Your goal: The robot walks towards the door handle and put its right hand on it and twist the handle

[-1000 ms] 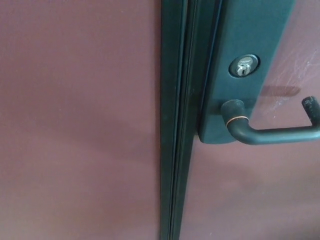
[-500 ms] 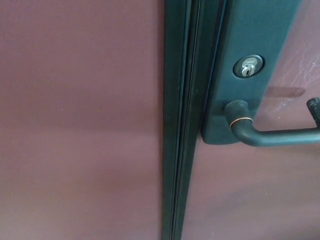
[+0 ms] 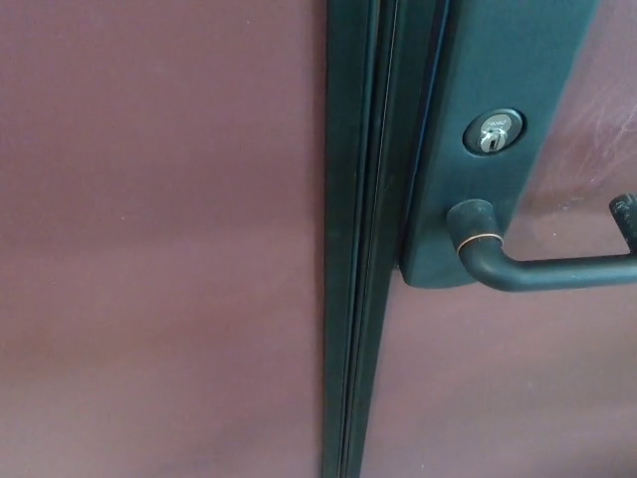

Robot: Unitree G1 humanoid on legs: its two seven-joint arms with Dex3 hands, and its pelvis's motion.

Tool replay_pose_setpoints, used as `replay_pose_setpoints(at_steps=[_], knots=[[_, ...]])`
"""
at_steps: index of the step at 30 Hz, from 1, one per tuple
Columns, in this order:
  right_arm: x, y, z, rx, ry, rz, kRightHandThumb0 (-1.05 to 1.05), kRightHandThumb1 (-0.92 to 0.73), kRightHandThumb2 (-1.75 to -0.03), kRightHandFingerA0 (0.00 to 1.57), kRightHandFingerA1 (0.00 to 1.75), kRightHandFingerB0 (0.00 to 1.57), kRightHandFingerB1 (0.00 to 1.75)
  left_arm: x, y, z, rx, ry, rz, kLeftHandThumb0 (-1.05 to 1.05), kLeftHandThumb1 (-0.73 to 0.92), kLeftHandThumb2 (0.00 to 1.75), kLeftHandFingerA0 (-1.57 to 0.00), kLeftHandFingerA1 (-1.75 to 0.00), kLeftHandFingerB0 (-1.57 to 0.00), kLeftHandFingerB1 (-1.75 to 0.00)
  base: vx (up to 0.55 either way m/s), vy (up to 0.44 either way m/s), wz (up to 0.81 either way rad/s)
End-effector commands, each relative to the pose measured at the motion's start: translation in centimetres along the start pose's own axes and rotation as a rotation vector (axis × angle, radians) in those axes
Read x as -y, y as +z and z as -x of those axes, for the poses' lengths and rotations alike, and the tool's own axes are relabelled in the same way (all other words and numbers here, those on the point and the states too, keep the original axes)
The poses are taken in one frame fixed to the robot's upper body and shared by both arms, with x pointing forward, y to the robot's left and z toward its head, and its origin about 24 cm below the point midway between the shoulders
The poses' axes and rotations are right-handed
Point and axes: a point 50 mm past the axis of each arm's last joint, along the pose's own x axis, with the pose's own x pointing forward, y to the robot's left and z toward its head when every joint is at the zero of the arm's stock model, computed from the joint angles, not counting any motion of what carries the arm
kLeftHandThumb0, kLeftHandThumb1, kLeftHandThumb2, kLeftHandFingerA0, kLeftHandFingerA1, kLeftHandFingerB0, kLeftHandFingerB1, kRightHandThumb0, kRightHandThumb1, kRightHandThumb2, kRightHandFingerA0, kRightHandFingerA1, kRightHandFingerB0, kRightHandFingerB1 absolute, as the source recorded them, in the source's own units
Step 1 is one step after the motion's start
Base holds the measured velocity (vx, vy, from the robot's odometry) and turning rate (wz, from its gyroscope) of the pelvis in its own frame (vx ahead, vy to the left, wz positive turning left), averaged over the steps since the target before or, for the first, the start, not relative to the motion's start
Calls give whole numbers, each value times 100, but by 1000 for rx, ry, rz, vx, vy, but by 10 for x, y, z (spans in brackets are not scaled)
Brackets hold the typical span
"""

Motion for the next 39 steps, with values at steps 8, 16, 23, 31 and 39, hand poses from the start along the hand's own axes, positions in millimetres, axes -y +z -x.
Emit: replay_pose_setpoints(at_steps=[8,16,23,31,39], knots=[[-17,99,18,253,279,-16,-65,-44,-54,54,54,54,44,-3,-11,3,-28,-26,-51,-24,52,57,-79,-68,-61,-62,0,0,0],[-28,120,1,248,536,188,-62,-38,-53,60,48,60,41,-3,-17,5,-40,-27,-20,-24,52,57,-78,-69,-60,-63,0,0,0],[-33,134,-14,221,673,322,-53,-46,-54,52,45,50,39,-5,-16,5,-34,-22,-30,-25,52,57,-79,-68,-61,-62,0,0,0],[-38,150,-15,200,759,401,-57,-42,-77,43,54,32,46,-4,-17,5,-39,-25,-27,-25,53,56,-79,-68,-61,-62,0,0,0],[-50,155,-24,170,835,452,-52,-42,-78,40,54,28,45,-3,-21,6,-50,-23,-19,-24,52,57,-78,-69,-61,-63,0,0,0]])
